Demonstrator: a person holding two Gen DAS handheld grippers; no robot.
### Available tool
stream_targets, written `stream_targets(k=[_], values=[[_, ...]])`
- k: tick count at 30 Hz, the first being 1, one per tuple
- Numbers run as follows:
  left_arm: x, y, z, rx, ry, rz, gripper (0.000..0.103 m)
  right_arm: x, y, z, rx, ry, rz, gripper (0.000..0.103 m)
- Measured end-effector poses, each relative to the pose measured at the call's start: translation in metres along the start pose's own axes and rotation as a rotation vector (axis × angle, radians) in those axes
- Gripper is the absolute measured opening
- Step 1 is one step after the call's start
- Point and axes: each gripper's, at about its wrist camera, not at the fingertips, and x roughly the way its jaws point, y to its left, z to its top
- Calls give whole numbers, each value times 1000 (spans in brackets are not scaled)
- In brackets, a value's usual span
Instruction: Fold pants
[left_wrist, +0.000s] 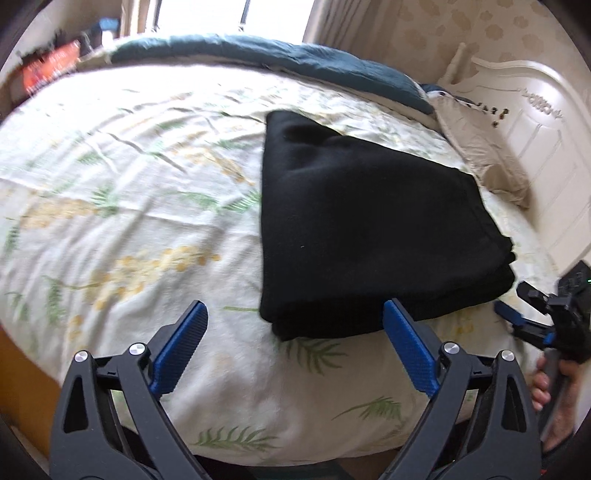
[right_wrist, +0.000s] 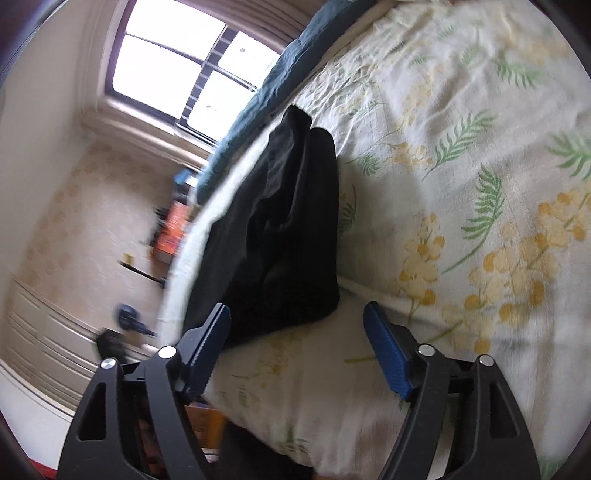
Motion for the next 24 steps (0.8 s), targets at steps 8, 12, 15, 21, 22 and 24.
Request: stream_targets(k=[8, 12, 15, 21, 22, 24], values=[[-22, -13, -10, 31, -107, 126, 95, 11, 45, -24, -219, -59, -326, 82], [-24, -24, -13, 62, -120, 164, 96, 25, 62, -28, -302, -67, -440, 83], [-23, -28, -16, 67, -114, 154, 98, 29, 67, -30, -326, -79, -472, 83], [-23, -36, -23, 78, -119, 160, 100, 28, 78, -31, -364, -104, -499, 83], [-21, -37, -23, 84, -108, 165, 100, 28, 78, -31, -364, -104, -495, 84], [-18, -37, -21, 86, -87, 170, 100, 29, 78, -31, -358, -102, -490, 84]])
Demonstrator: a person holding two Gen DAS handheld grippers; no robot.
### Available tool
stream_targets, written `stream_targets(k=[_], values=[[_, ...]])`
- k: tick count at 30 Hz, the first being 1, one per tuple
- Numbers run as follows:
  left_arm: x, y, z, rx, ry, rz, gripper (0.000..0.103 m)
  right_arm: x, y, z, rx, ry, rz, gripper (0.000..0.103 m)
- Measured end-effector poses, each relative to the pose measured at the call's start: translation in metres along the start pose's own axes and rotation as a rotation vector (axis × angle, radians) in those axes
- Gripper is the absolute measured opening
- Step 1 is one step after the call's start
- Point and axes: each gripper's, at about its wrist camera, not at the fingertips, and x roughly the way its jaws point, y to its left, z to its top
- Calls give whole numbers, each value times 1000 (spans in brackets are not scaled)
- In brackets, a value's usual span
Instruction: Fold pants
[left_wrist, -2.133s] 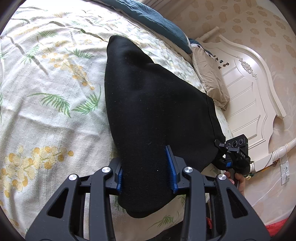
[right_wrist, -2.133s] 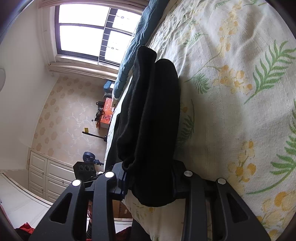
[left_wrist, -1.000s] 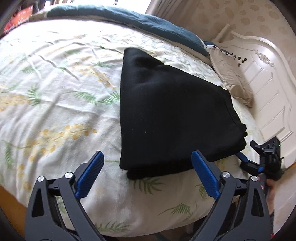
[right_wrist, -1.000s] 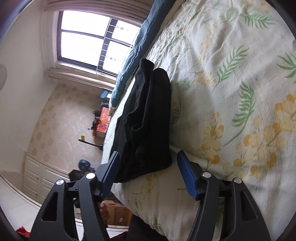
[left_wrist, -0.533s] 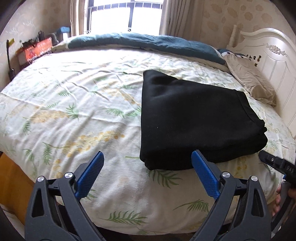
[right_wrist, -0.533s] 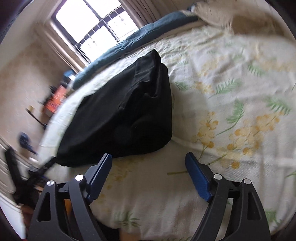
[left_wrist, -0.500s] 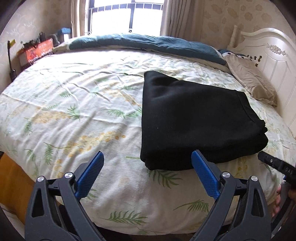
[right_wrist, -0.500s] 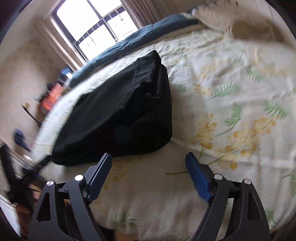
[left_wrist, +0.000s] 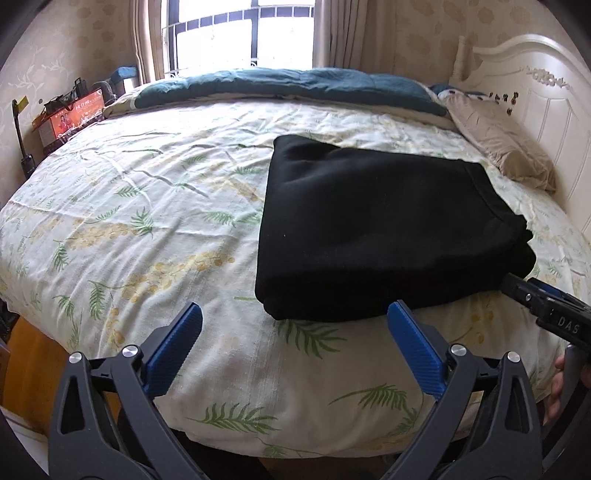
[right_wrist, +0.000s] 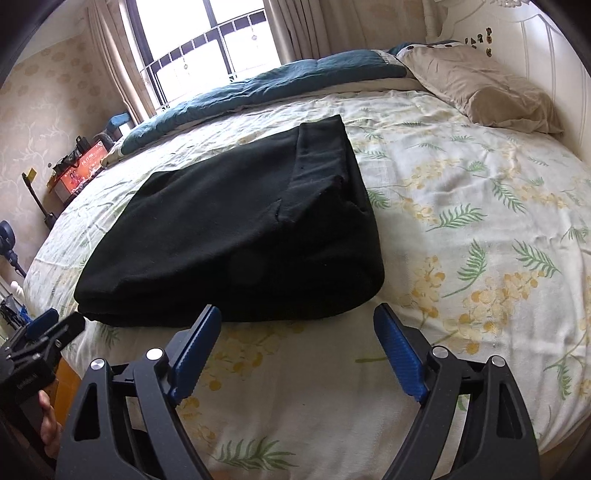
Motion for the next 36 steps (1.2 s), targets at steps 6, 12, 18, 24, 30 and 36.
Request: stream_targets(k=[6, 12, 18, 24, 30, 36], values=[[6, -4, 3, 34, 11, 19, 100, 3, 4, -2, -4, 14, 14, 84], [6, -8, 5, 45, -6, 9, 100, 5, 5, -3, -5, 19, 16, 84], [11, -9, 6, 34, 5, 7, 100, 5, 5, -5, -1, 26, 17, 84], [13, -4, 7, 10, 6, 20, 100, 5, 6, -7, -5, 34, 18, 84], [12, -4, 7, 10, 7, 23, 100, 5, 7, -10, -4, 41, 18, 84], [12, -4, 7, 13, 3, 27, 100, 6, 7, -11, -4, 45, 18, 84]])
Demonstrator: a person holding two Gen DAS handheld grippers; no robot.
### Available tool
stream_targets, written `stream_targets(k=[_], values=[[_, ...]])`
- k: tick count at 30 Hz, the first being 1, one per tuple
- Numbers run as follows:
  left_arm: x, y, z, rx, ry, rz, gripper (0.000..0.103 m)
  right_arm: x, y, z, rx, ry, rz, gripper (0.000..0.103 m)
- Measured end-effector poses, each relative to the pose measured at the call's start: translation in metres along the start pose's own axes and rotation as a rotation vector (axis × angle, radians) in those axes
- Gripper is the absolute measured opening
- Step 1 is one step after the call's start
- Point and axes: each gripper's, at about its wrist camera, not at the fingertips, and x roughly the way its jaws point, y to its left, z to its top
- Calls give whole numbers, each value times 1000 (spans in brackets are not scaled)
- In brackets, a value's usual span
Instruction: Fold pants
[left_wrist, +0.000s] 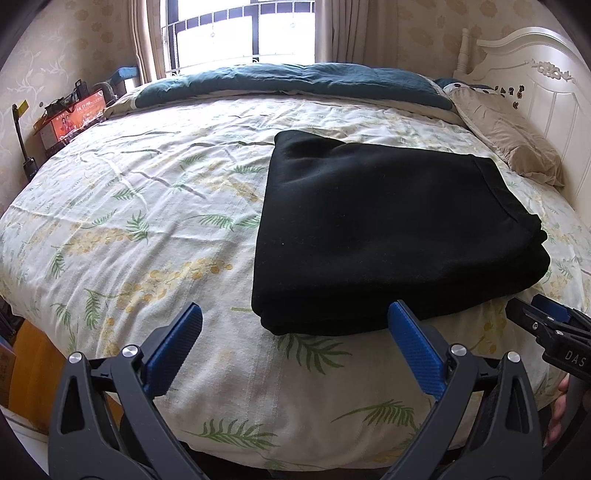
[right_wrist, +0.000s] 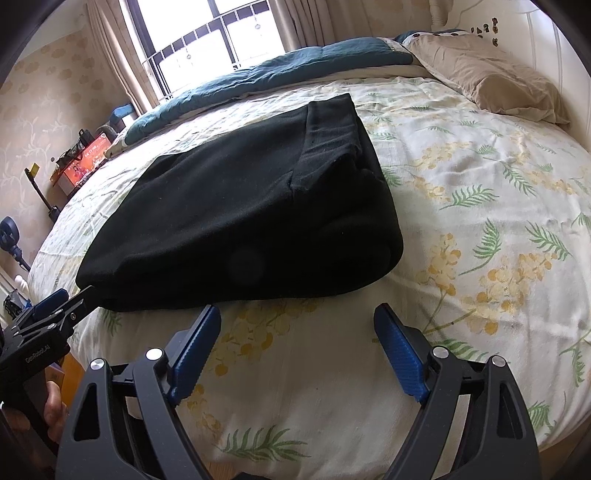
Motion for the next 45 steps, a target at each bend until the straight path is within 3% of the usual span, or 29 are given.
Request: stream_targets(k=[45], values=[[2, -12, 3, 34, 6, -18, 100, 1, 0, -6, -5, 13, -1, 84]])
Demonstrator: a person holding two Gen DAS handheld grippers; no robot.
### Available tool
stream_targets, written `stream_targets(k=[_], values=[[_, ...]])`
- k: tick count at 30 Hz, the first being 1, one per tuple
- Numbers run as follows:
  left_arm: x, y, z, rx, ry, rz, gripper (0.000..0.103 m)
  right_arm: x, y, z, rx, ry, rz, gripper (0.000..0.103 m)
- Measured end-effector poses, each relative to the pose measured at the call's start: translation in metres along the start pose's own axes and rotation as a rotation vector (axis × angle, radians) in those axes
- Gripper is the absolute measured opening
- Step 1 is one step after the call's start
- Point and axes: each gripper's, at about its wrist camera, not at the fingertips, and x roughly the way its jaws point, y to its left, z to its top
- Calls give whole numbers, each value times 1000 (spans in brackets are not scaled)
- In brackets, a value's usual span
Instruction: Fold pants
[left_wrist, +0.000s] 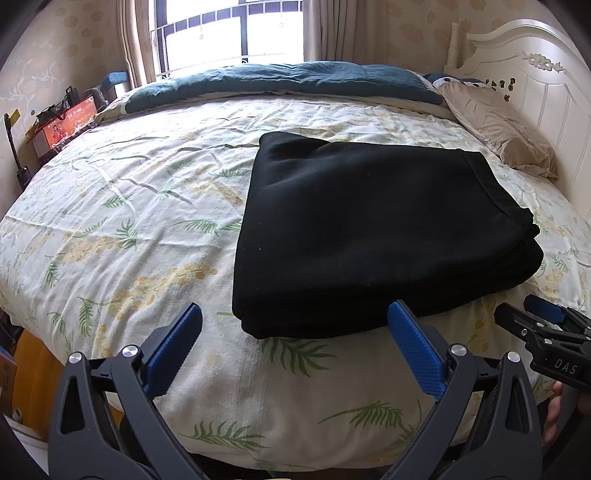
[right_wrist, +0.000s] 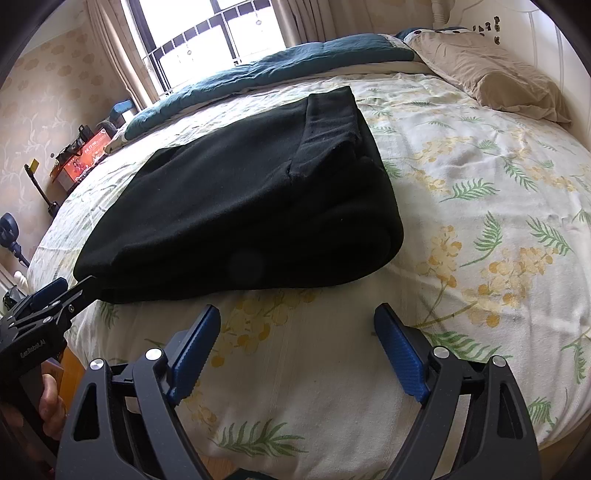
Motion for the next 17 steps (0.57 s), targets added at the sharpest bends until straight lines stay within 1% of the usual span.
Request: stream_targets(k=[2, 5, 8, 10, 13, 15, 17], values=[[1, 0, 1, -3, 5, -7, 100, 0, 0, 1, 0, 0, 0, 85], [4, 0, 3, -13, 26, 23, 101, 0, 0, 0, -1, 0, 0, 85], [-3, -2, 7, 20, -28, 17, 100, 1, 0, -1, -6, 0, 1, 85], [-11, -4, 12, 44, -63, 34, 100, 1, -1, -1, -9, 1, 5, 85], [-21, 3, 22, 37, -71, -37, 101, -5, -5, 1, -5, 4, 17, 85], [-28, 15, 32, 34, -92, -33, 101, -15, -7, 6, 6, -5, 35, 85], [-27, 30, 47, 31, -105, -42, 101, -31, -9, 22, 0, -46, 57, 85]])
